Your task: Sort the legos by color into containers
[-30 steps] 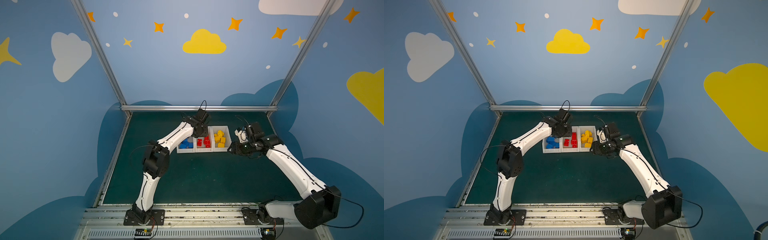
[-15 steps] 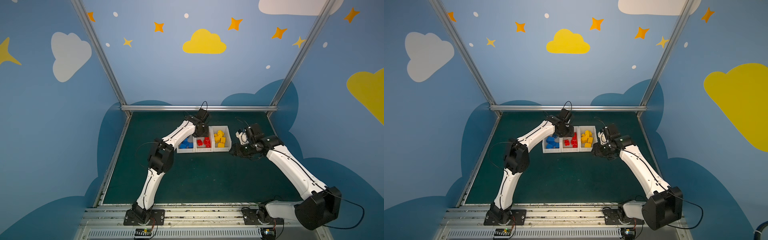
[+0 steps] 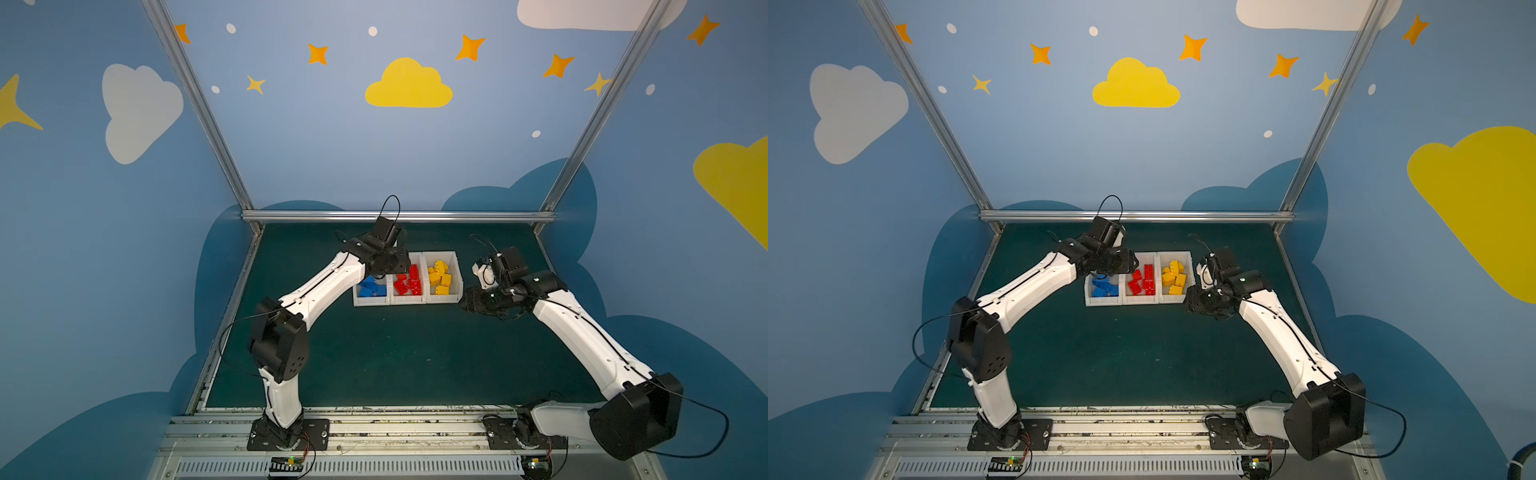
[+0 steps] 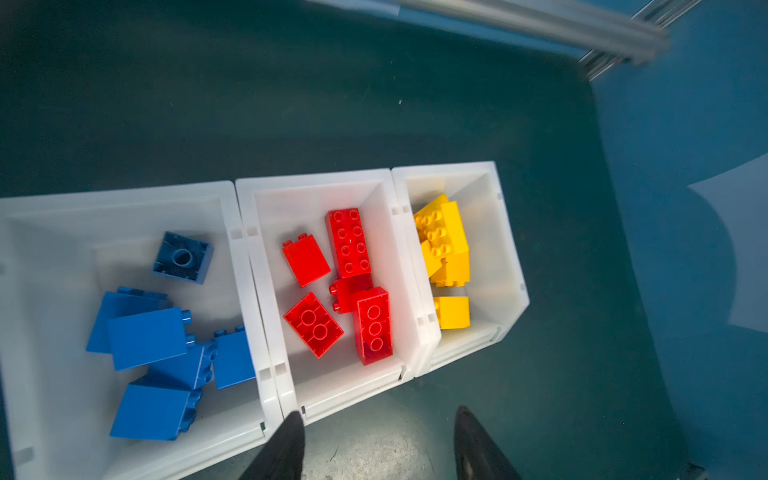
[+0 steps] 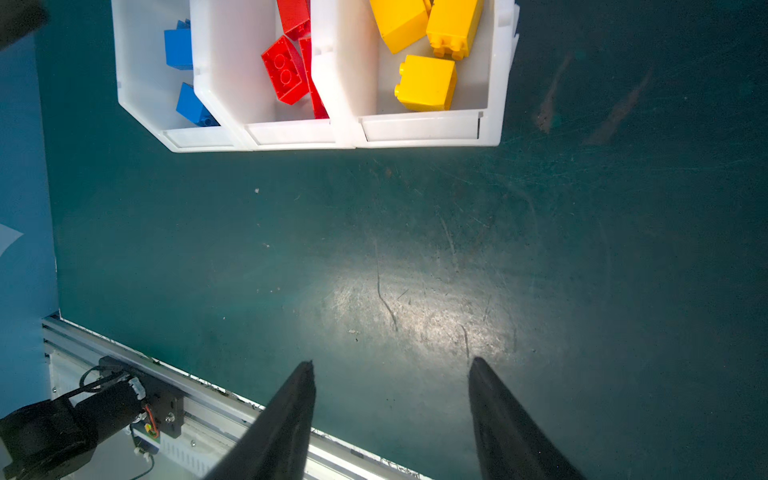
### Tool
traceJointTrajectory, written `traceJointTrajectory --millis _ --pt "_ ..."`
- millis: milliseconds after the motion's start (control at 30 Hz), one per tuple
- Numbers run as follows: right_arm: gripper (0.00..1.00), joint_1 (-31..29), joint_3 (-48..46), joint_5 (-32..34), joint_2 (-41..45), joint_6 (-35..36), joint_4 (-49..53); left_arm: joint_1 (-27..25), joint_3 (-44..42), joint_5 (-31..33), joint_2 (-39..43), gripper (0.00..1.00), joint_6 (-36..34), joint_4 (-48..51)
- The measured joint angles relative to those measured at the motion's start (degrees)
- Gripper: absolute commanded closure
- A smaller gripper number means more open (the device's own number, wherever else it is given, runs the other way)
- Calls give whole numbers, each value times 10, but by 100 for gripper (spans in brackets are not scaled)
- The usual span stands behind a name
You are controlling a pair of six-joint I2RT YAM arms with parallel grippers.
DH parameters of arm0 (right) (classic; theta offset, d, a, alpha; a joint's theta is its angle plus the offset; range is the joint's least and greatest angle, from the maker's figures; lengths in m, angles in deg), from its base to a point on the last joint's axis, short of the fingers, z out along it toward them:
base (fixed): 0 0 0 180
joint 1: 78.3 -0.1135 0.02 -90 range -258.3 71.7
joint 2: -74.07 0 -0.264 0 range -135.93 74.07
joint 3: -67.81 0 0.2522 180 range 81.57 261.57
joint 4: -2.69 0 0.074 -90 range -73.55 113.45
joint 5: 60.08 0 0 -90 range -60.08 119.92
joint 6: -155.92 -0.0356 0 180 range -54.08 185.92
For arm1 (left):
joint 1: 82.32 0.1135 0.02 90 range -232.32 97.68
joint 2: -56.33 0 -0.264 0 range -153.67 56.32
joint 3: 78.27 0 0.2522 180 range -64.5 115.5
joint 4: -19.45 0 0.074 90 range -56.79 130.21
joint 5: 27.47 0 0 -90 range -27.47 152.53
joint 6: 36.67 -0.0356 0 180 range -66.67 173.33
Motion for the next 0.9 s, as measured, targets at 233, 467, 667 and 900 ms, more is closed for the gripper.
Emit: traceJointTrajectory --millis 233,467,667,900 --pt "40 1 -20 22 21 -2 -13 2 -200 55 167 40 -21 -101" --pt "39 6 -71 70 90 8 -71 15 -339 121 318 37 -54 -166" --pt "37 10 -162 144 207 13 -190 32 -440 196 453 27 -76 -207" --pt "23 41 -333 277 327 84 -430 93 -601 290 545 0 -141 -334"
